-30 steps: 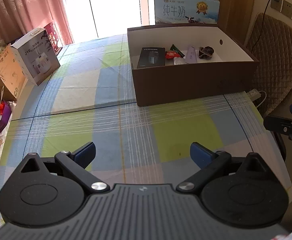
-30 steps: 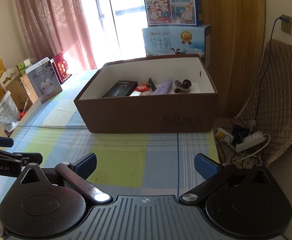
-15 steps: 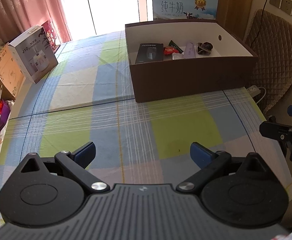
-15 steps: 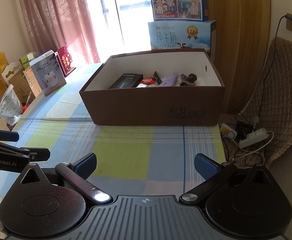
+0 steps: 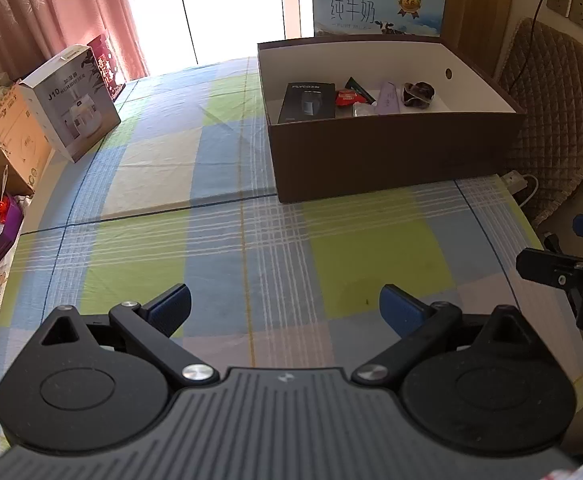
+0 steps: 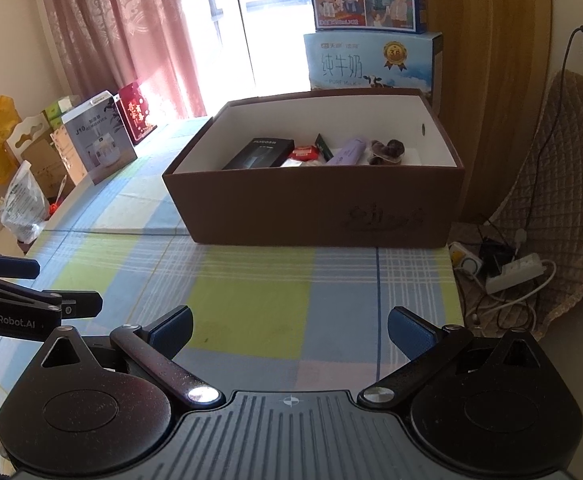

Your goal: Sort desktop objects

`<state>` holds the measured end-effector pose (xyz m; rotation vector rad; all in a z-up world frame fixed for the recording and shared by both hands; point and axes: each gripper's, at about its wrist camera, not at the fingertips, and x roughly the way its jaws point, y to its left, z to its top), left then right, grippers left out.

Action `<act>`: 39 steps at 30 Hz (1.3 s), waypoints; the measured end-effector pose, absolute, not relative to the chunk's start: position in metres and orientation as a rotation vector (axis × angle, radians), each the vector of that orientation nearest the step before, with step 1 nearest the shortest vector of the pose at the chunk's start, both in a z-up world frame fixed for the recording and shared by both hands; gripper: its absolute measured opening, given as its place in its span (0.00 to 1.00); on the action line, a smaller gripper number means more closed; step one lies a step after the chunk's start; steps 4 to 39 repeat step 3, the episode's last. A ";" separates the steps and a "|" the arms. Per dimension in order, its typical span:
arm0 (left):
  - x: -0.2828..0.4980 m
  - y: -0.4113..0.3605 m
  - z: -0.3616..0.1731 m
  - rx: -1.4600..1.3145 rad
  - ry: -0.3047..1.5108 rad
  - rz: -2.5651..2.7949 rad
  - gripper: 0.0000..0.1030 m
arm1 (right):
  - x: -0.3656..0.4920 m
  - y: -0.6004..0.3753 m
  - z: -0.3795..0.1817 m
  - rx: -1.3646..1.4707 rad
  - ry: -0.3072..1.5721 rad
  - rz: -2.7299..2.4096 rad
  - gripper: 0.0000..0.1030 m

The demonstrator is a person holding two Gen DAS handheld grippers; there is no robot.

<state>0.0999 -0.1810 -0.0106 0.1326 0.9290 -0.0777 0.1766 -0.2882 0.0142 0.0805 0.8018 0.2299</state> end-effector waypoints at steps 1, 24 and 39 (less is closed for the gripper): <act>0.100 -0.181 -0.011 0.133 0.927 -0.077 0.96 | 0.177 -0.288 0.014 0.081 0.803 0.231 0.98; 0.101 -0.180 -0.010 0.132 0.926 -0.076 0.96 | 0.179 -0.287 0.013 0.080 0.804 0.234 0.98; 0.101 -0.180 -0.010 0.132 0.926 -0.076 0.96 | 0.179 -0.287 0.013 0.080 0.804 0.234 0.98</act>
